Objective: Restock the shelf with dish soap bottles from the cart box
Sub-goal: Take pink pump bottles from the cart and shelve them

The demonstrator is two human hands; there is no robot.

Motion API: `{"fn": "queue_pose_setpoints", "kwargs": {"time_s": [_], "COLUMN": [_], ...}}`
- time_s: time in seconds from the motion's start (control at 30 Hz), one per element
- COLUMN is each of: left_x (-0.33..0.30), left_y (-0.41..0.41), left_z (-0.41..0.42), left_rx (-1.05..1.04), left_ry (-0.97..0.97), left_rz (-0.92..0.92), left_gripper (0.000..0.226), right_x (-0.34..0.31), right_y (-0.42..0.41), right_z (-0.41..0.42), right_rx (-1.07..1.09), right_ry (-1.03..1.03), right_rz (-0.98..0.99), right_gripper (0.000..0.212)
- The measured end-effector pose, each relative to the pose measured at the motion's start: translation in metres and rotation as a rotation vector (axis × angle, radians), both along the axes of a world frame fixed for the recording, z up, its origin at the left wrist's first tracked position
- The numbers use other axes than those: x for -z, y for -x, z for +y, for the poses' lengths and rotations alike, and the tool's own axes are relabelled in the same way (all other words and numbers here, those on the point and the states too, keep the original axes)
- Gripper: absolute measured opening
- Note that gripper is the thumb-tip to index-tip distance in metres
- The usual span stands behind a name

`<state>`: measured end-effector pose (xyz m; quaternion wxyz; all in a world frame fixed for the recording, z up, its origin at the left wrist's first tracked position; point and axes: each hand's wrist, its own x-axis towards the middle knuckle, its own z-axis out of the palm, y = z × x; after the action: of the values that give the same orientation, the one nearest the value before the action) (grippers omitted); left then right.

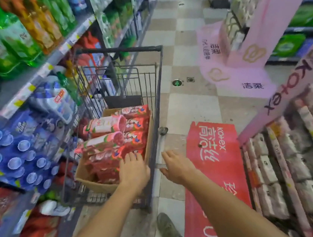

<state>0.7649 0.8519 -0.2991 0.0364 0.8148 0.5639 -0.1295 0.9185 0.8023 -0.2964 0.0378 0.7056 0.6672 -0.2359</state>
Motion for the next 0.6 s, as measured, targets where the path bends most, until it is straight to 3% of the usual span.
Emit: {"fn": "queue_pose_setpoints", "kwargs": {"time_s": [0.27, 0.6], "left_x": [-0.005, 0.008], "left_y": [0.016, 0.036], "left_z": [0.097, 0.16], "left_rx": [-0.177, -0.455], "left_ry": [0.01, 0.064], "left_rz": [0.082, 0.149], "left_gripper": [0.054, 0.054], "right_x": [-0.004, 0.011], "right_y": [0.012, 0.049], "right_z": [0.127, 0.231], "right_rx": [-0.132, -0.416], "right_ry": [0.013, 0.091], "right_rz": [0.054, -0.007], "right_gripper": [0.047, 0.05]}}
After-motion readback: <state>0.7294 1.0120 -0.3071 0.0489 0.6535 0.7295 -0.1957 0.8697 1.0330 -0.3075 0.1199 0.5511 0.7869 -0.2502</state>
